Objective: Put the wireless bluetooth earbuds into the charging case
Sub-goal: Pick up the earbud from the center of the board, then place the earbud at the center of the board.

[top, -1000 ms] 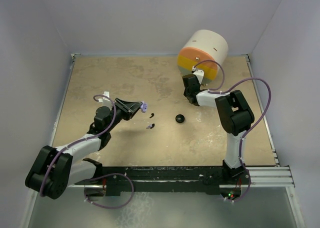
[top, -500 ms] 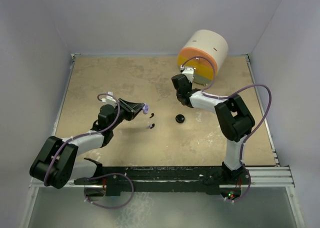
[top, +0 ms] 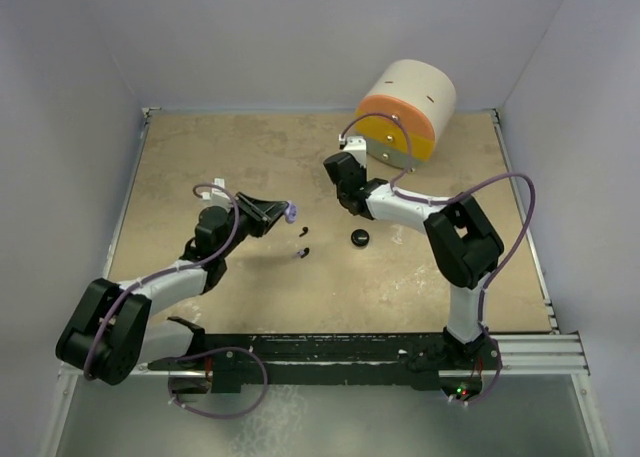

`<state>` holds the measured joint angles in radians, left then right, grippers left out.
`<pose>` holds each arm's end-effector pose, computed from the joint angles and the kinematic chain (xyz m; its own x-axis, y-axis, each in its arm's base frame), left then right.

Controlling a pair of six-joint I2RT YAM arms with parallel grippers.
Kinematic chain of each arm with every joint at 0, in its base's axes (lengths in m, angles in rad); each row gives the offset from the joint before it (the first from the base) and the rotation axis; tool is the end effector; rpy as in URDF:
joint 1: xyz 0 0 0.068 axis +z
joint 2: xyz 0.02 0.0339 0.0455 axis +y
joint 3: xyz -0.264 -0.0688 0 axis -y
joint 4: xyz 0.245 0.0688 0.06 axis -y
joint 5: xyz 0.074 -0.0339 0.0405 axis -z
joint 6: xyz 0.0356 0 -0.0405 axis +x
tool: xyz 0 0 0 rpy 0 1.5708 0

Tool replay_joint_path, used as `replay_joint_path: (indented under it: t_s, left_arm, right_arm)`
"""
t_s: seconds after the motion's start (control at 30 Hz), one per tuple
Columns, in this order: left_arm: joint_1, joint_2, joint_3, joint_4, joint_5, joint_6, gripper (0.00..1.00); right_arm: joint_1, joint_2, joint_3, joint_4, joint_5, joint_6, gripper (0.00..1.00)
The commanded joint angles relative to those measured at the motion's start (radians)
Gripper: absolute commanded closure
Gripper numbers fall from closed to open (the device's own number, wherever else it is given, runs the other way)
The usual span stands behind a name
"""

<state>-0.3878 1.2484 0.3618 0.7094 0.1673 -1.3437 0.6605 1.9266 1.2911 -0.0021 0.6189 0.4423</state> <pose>0.2247 -0.0982 0.1927 -0.5479 -0.8140 -0.1930 -0.0409 0.2565 -0.9657 0.3503 0.2460 0.2025 -0.4812 0.0677 -0.8740 0.0823 0.9961 0.0318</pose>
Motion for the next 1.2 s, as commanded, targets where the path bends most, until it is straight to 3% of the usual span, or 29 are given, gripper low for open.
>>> replay_joint_path:
  t_s: [0.0,0.37,0.57,0.8,1.0,1.17]
  left_arm:
    - [-0.003,-0.06,0.003,0.005,-0.023,0.028,1.0]
    - [-0.002,-0.142,-0.013,-0.032,-0.03,0.019,1.0]
    - [-0.001,-0.162,-0.013,-0.043,-0.026,0.019,1.0]
    - [0.001,-0.191,-0.011,-0.057,-0.021,0.019,1.0]
    - [0.006,-0.222,-0.008,-0.098,-0.026,0.029,1.0]
    - [0.01,-0.24,-0.013,-0.122,-0.031,0.04,1.0]
  right_arm:
    - [0.013,-0.053,-0.032,0.027,-0.084,0.062,0.95]
    - [0.012,0.044,0.0,0.113,-0.246,0.21,0.92]
    - [0.015,0.123,0.083,0.096,-0.267,0.248,0.83]
    - [0.017,0.086,0.082,0.134,-0.256,0.259,0.44]
    - [0.017,-0.007,-0.005,0.203,-0.263,0.161,0.41]
    - [0.017,-0.077,-0.108,0.27,-0.284,-0.03,0.39]
